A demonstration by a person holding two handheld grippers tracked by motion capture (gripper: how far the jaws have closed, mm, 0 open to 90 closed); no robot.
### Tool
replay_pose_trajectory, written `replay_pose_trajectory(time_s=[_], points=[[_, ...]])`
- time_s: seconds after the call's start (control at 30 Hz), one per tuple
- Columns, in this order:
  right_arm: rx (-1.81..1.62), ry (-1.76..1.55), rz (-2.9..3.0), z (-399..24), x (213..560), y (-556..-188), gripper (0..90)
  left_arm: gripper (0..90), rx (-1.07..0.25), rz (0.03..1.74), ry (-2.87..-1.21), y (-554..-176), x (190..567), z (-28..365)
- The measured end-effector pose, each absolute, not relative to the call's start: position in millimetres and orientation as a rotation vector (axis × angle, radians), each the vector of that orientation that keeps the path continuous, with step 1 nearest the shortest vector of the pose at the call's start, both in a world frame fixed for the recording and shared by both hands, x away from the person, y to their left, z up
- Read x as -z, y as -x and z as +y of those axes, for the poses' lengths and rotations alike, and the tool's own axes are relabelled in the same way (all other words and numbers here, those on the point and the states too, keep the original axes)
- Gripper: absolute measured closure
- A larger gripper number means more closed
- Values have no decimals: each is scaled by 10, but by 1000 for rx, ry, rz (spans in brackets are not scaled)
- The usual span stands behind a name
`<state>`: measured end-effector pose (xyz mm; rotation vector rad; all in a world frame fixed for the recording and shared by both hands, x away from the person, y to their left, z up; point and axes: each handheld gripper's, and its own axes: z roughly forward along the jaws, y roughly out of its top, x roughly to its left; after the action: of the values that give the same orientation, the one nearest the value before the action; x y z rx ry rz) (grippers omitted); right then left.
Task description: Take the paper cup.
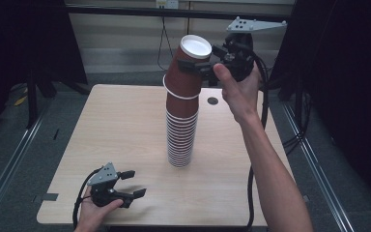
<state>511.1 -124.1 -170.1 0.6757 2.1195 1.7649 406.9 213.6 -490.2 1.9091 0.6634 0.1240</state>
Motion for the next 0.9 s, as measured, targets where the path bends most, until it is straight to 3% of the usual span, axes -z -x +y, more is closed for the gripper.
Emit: replay_pose_trajectory(time_s=[0.9], points=[[-1953,-662,1954,-1414,1708,-5016,227,206,-126,659,-1913,-4069,4899,2142]])
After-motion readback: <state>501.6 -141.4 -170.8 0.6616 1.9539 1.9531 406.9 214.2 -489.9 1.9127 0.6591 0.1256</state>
